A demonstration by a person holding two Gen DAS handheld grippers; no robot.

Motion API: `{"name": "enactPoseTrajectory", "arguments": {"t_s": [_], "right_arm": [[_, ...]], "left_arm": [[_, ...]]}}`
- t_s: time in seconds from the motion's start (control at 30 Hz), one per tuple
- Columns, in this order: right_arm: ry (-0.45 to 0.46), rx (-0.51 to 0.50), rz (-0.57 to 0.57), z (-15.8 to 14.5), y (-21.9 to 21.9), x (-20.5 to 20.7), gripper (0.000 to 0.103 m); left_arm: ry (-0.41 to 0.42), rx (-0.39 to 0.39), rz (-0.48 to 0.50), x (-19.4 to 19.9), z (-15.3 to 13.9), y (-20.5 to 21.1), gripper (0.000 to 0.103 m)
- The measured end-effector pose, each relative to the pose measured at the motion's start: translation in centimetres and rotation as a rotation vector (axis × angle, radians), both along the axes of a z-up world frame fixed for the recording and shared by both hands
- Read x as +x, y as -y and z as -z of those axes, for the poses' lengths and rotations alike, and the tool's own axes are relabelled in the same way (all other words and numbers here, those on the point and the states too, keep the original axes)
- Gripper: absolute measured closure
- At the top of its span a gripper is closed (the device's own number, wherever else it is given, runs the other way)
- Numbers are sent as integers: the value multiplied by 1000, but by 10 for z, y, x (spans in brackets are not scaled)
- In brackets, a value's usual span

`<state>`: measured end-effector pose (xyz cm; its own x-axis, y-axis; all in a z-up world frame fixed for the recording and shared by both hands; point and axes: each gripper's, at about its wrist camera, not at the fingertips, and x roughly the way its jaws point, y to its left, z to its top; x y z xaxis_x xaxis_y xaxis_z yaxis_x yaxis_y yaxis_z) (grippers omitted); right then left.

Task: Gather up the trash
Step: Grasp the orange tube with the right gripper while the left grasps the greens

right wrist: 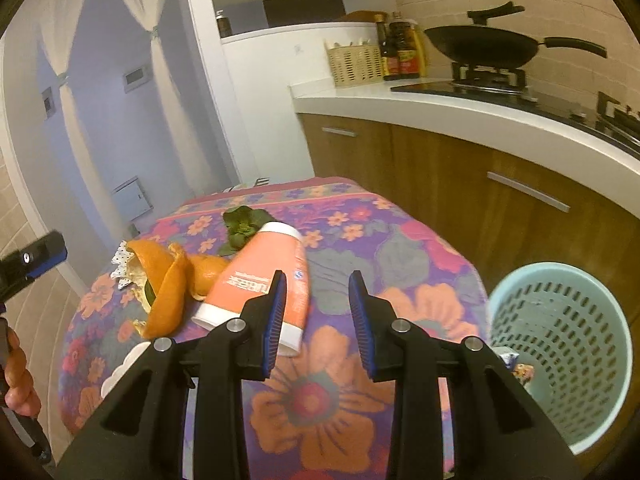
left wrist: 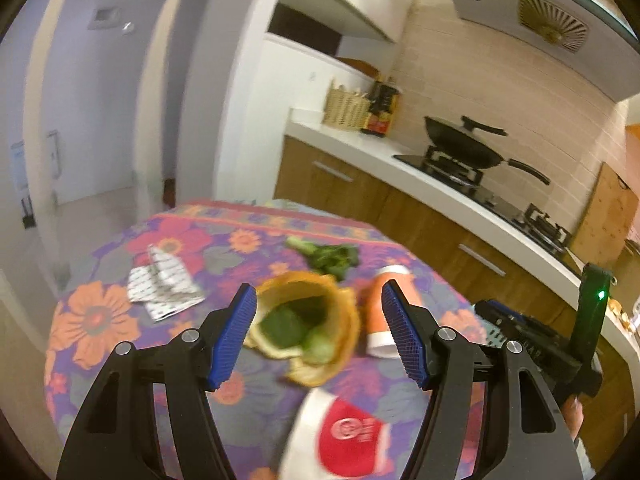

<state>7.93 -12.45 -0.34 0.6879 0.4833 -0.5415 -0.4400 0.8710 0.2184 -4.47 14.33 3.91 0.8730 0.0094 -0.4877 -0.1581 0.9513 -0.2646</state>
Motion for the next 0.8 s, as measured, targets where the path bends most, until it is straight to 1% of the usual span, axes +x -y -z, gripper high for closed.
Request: {"name": "enactPoseTrajectory", "arguments": {"t_s": [0.1,0.23,0.33,0.57,0.7,0.8], "right_arm": [[-11,-7,-10,5,-11,7,74],[-27,-16,-20,11,-23,14,74],[-43,-23,-29,16,-30,19,74],[-72,-38,-50,23,-39,29,74],[-82,-46,-56,26,-42,32,74],[-84,-70,-63,27,-47,31,74]], "left_arm": [[-35,-11,-1,4,13,-14,41],[-87,-9,39,17,30,-13,41],[-133,20,72,33,43,-5,43],[-201,94,92,70,67,1,45],[-225,108,112,85,76,-1,45],[-243,99,121,94,82,-2,45]]}}
